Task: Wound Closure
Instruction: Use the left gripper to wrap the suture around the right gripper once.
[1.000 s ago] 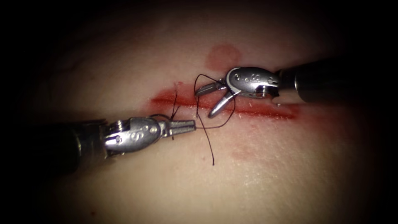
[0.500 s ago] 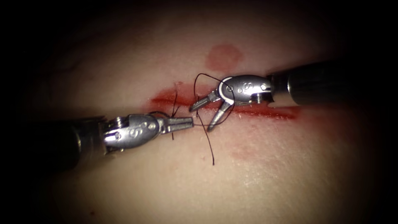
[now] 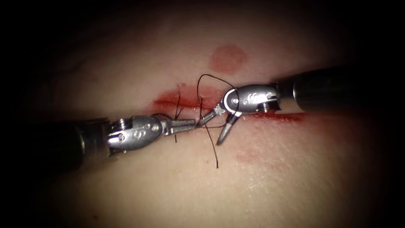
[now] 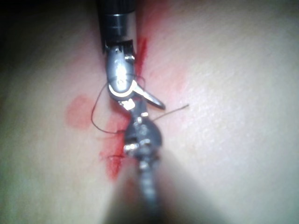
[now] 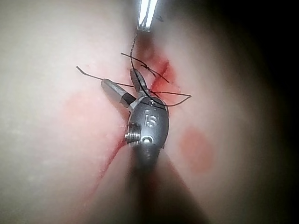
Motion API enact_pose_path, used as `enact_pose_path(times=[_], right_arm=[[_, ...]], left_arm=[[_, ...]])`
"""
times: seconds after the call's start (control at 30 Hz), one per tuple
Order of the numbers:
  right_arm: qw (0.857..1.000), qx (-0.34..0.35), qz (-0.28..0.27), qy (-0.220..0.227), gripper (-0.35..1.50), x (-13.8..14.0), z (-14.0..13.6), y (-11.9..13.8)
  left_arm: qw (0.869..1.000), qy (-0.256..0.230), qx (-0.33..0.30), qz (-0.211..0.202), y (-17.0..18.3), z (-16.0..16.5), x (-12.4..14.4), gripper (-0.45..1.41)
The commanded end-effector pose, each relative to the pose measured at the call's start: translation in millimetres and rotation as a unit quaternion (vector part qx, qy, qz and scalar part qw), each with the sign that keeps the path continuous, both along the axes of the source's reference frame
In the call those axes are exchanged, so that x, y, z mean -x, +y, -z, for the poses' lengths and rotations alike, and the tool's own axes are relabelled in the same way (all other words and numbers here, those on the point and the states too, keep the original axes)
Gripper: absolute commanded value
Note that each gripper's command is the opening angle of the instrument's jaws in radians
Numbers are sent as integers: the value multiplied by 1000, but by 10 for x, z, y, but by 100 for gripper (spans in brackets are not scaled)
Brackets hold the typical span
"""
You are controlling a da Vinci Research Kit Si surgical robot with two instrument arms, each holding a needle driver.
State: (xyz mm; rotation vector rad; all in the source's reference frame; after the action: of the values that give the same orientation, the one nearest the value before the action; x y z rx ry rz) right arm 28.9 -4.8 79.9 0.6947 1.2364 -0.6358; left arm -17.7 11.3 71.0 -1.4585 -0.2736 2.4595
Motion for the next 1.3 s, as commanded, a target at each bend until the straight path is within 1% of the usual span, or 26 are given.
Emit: enact_pose_path(times=[0.03,0.23,0.37,0.43,0.53,0.63,0.8,0.9,0.97,1.13,1.2,1.3], right_arm=[[1000,6,8,-6,77,-8,-4,-8],[1000,8,16,-1,77,-12,3,-20],[1000,10,19,-1,77,-13,3,-22],[1000,12,19,-4,77,-13,3,-20],[999,29,13,-19,77,-11,0,-11],[999,43,-13,-29,76,-7,-5,4],[996,58,-53,-44,77,7,-9,25],[994,52,-83,-43,77,12,-6,36],[992,40,-112,-39,72,14,0,43],[988,6,-152,-36,71,11,17,47],[987,-3,-156,-37,71,9,20,46],[986,-22,-163,-23,71,8,23,42]], left_arm=[[1000,0,0,-1,-3,-7,6,-45],[1000,1,-3,-1,-4,-7,5,-45],[1000,1,-3,-1,-4,-7,6,-45],[1000,1,-2,-1,-5,-7,6,-45],[1000,1,-2,-2,-7,-6,4,-45],[1000,0,-5,-3,-11,-4,-1,-45],[1000,-2,-7,-5,-16,-2,-8,-45],[1000,-1,-6,-5,-16,-2,-12,-45],[1000,0,-5,-5,-15,-4,-11,-45],[1000,3,-3,-1,-15,-10,-1,-45],[1000,5,-2,2,-16,-12,4,-45],[1000,5,-1,3,-16,-17,11,-45]])
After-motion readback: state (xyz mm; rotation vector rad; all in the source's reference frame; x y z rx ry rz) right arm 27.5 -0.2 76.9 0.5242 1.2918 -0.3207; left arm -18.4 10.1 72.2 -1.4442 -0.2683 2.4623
